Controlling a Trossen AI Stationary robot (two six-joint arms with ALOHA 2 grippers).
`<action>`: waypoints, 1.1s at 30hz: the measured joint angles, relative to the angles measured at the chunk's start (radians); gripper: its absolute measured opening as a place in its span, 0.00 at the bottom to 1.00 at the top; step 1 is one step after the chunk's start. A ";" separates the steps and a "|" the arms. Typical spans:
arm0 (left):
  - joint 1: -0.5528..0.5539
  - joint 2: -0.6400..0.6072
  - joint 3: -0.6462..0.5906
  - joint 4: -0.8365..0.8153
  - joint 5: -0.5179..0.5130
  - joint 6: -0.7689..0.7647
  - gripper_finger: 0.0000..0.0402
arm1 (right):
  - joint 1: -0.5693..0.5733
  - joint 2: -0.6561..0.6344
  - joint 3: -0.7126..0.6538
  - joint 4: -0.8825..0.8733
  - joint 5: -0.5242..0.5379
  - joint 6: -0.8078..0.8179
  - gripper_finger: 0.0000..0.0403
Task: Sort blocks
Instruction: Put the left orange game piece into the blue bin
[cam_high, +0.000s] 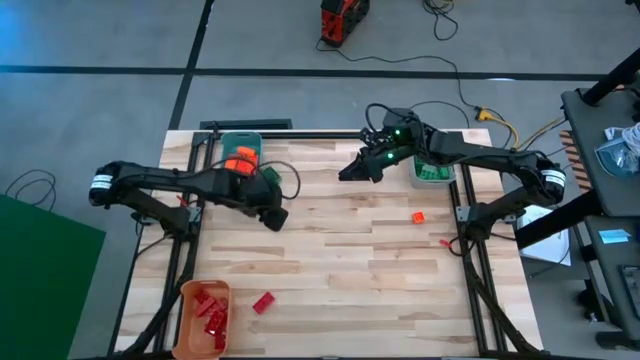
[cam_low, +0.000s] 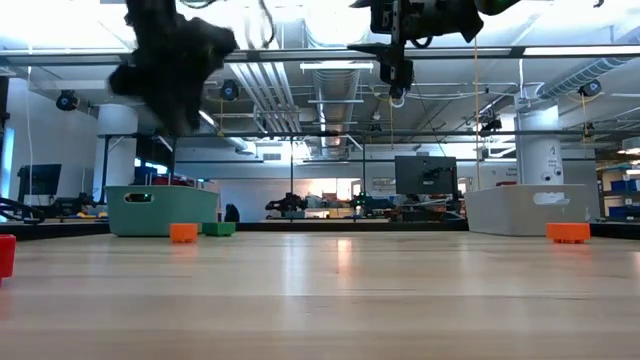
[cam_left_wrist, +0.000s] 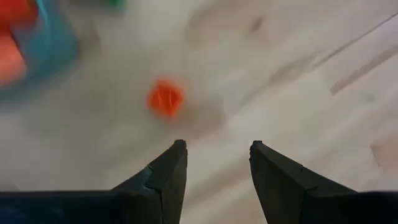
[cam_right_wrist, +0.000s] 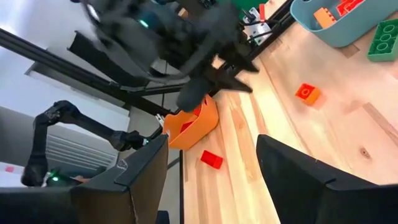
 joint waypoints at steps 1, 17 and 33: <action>0.000 0.000 -0.026 0.005 0.028 -0.051 0.38 | 0.000 0.000 0.000 0.000 0.004 0.000 0.59; 0.048 0.001 -0.339 0.428 -0.067 -0.715 0.50 | 0.000 0.002 0.000 0.000 0.022 -0.007 0.62; 0.083 0.134 -0.356 0.435 -0.088 -0.809 0.65 | 0.000 0.002 0.000 -0.080 0.012 -0.077 0.62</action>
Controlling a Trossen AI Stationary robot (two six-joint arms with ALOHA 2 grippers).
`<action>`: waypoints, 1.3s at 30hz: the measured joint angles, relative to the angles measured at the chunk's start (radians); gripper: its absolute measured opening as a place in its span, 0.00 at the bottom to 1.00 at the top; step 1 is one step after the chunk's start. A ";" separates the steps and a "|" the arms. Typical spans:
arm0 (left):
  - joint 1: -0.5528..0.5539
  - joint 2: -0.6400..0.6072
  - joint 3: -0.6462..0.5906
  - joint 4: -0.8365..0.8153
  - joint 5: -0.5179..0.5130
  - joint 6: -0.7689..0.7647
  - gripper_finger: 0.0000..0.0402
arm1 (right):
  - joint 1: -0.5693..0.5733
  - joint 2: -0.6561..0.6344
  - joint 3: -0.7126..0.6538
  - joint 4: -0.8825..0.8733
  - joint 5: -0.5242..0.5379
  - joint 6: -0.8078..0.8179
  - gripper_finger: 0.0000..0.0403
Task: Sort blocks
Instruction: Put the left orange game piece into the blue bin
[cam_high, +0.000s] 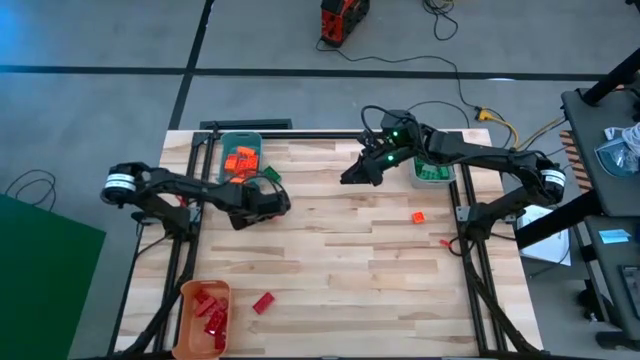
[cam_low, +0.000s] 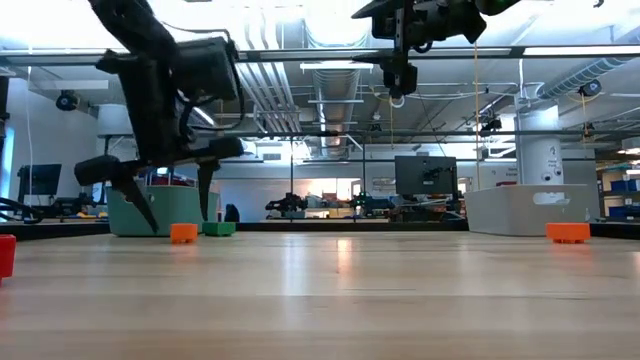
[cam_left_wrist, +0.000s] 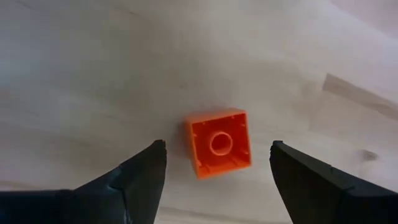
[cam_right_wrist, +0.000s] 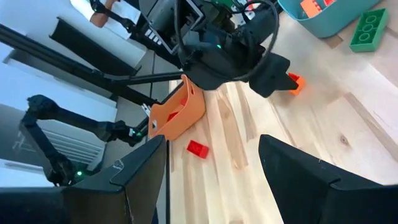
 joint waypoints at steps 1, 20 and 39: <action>0.000 0.019 0.009 0.000 0.001 0.004 0.65 | 0.000 0.000 0.000 -0.002 0.000 -0.003 0.62; 0.012 0.200 0.135 -0.080 0.029 0.033 0.65 | 0.000 -0.001 0.000 -0.055 -0.026 -0.049 0.62; 0.064 0.204 0.131 -0.086 -0.027 -0.049 0.58 | 0.000 -0.001 0.000 -0.062 -0.026 -0.082 0.62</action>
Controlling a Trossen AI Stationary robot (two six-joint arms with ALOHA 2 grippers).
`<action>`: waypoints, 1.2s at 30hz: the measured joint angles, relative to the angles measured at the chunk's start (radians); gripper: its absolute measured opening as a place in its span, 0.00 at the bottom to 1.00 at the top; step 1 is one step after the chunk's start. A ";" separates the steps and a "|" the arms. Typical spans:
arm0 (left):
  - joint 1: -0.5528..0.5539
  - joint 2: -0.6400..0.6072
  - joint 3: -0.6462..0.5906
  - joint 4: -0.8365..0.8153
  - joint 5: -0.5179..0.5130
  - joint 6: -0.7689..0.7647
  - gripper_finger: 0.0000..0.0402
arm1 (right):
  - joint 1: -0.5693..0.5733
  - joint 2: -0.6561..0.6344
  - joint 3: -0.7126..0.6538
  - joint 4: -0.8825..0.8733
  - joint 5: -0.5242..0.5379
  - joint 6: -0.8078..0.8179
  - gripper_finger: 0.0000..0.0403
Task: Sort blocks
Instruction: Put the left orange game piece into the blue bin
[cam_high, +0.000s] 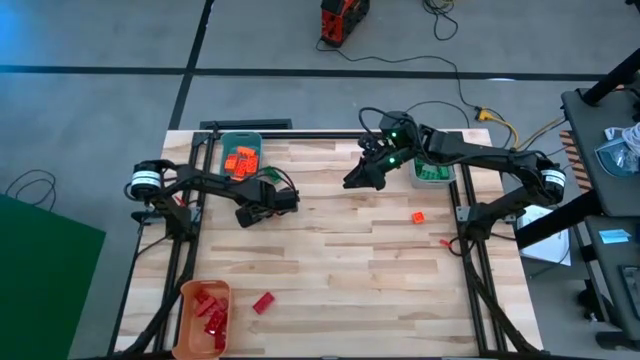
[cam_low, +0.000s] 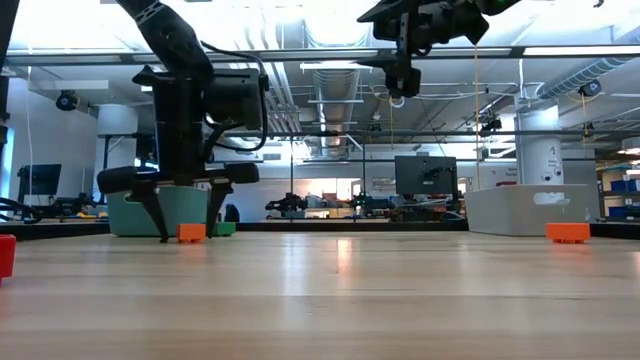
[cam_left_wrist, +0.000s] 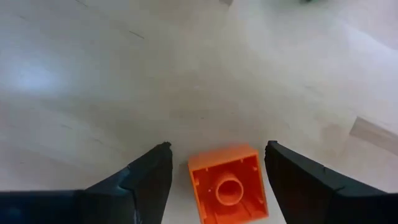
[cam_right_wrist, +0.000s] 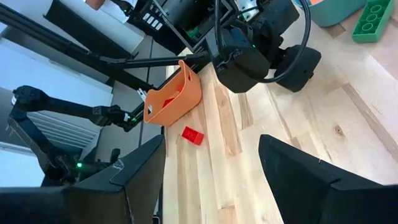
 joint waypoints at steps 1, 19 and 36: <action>0.000 0.000 0.000 0.001 -0.002 -0.006 0.57 | 0.000 0.000 0.000 -0.006 0.000 -0.005 0.62; -0.008 0.000 -0.001 -0.013 0.030 -0.023 0.39 | 0.000 0.000 0.000 -0.014 0.000 -0.014 0.61; -0.024 -0.042 -0.003 0.003 0.054 0.074 0.36 | 0.000 0.000 0.000 -0.013 0.001 -0.014 0.60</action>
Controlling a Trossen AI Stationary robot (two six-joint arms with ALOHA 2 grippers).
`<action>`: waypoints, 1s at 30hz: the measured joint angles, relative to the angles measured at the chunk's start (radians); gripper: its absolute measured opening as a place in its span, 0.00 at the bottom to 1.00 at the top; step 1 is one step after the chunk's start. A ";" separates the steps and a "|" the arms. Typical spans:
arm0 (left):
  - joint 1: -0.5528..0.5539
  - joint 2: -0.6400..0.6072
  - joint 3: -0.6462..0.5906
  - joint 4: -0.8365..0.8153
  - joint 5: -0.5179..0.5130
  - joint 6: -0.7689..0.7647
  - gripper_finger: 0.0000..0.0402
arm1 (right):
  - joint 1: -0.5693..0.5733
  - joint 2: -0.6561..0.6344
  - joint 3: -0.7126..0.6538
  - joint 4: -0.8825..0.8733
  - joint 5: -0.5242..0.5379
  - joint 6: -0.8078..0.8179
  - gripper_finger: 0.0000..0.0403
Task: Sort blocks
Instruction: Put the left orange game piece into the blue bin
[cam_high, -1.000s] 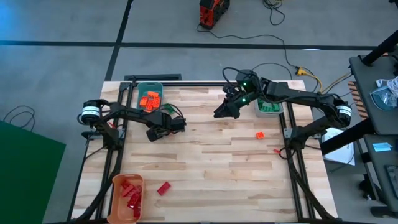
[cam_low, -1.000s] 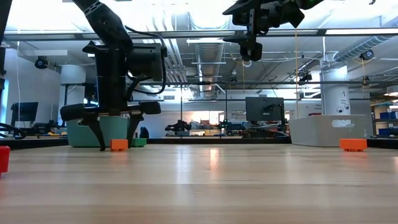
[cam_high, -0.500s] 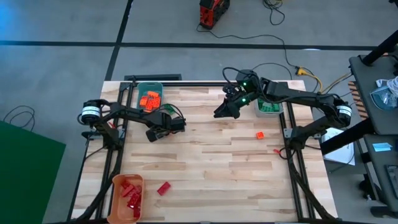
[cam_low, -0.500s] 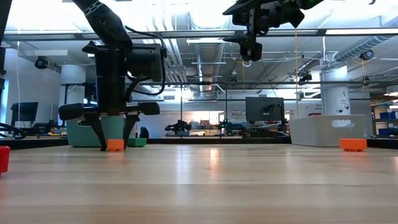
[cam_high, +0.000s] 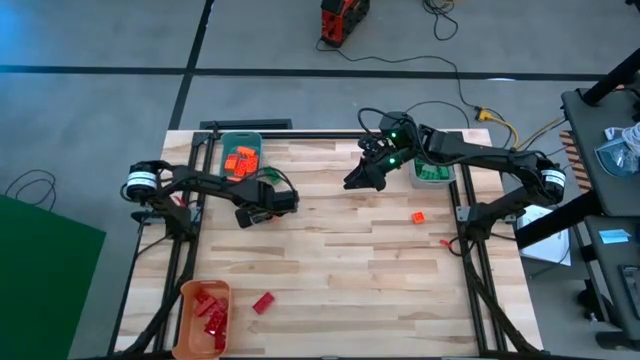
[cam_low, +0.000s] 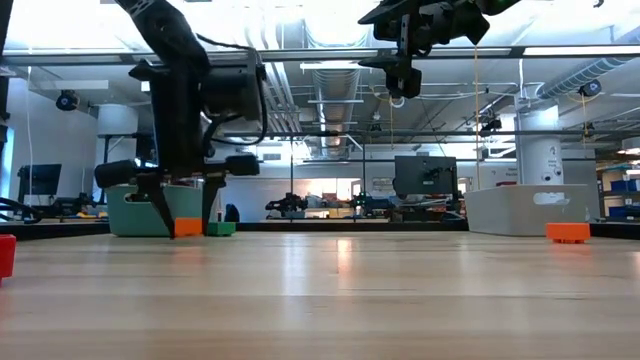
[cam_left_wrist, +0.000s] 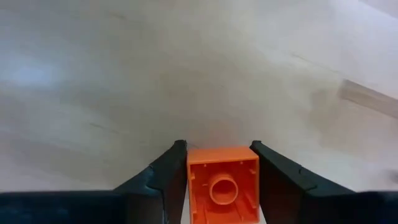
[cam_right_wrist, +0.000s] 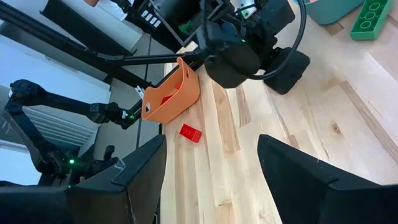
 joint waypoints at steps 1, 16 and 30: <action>0.000 -0.006 0.000 0.001 0.000 0.012 0.35 | 0.000 0.000 0.000 0.000 0.000 0.000 0.61; -0.009 -0.088 0.018 -0.044 -0.012 0.065 0.30 | 0.000 0.000 0.000 0.006 0.010 -0.002 0.60; 0.053 -0.089 0.340 -0.455 -0.099 0.397 0.31 | 0.000 0.000 0.000 0.006 0.010 0.000 0.60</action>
